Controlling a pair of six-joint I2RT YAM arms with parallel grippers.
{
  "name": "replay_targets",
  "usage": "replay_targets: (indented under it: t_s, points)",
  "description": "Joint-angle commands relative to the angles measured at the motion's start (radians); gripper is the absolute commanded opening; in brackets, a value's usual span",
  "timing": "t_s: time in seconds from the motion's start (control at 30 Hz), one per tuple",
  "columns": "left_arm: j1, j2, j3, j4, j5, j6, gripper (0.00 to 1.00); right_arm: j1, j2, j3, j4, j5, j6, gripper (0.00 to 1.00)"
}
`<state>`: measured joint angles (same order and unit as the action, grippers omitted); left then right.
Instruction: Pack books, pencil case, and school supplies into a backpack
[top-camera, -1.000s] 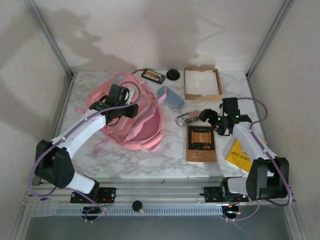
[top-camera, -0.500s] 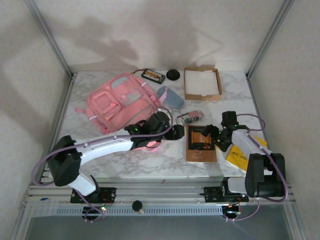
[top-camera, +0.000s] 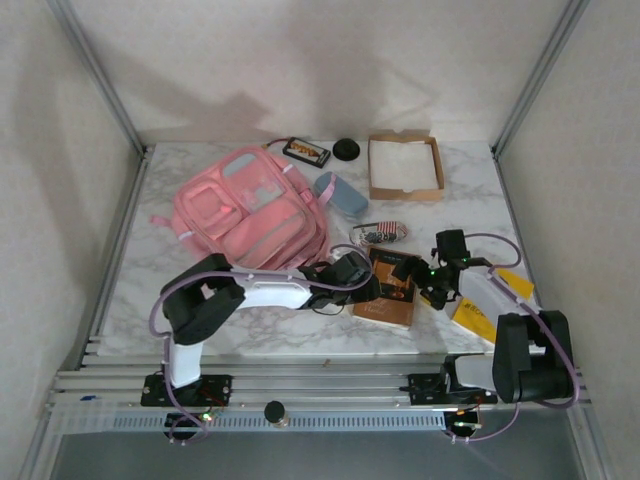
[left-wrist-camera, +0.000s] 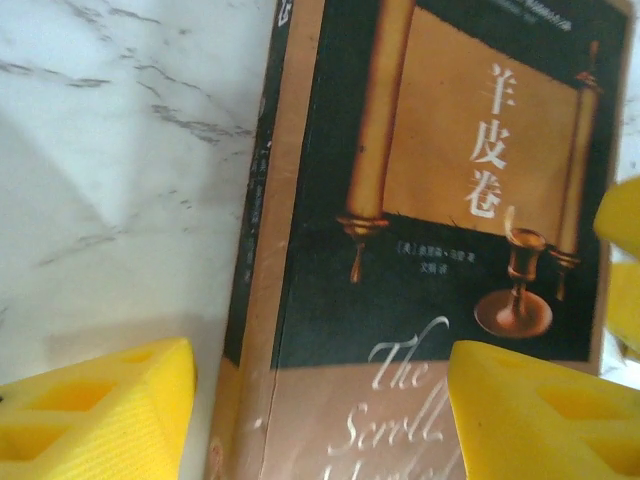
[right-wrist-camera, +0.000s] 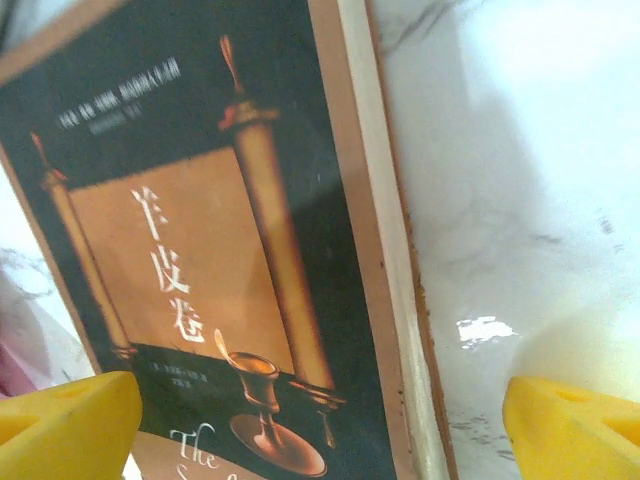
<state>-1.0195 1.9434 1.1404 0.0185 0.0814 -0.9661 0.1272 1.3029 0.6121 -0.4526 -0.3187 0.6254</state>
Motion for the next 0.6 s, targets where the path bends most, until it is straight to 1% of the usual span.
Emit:
replay_targets:
  t_s: [0.0,0.1,0.2,0.4,0.43,0.57]
  points:
    - [-0.007,0.037,0.056,0.018,-0.003,-0.014,0.63,0.035,0.02,-0.02,0.024,-0.06,-0.042,0.93]
    - [-0.009,0.052,0.046,0.048,0.026,-0.023,0.63,0.04,0.033,-0.029,0.052,-0.12,-0.042,0.87]
    - [-0.01,0.067,0.046,0.044,0.041,-0.023,0.59,0.052,0.008,0.007,0.026,-0.139,-0.066,0.83]
    - [-0.013,0.056,0.041,0.013,0.008,-0.014,0.58,0.054,-0.059,0.054,-0.034,-0.181,-0.092,0.72]
    - [-0.013,0.057,0.039,0.012,0.006,-0.011,0.58,0.055,-0.066,0.056,-0.033,-0.193,-0.099,0.69]
    - [-0.013,0.056,0.039,-0.004,0.001,-0.006,0.57,0.055,-0.074,0.09,-0.092,-0.146,-0.121,0.56]
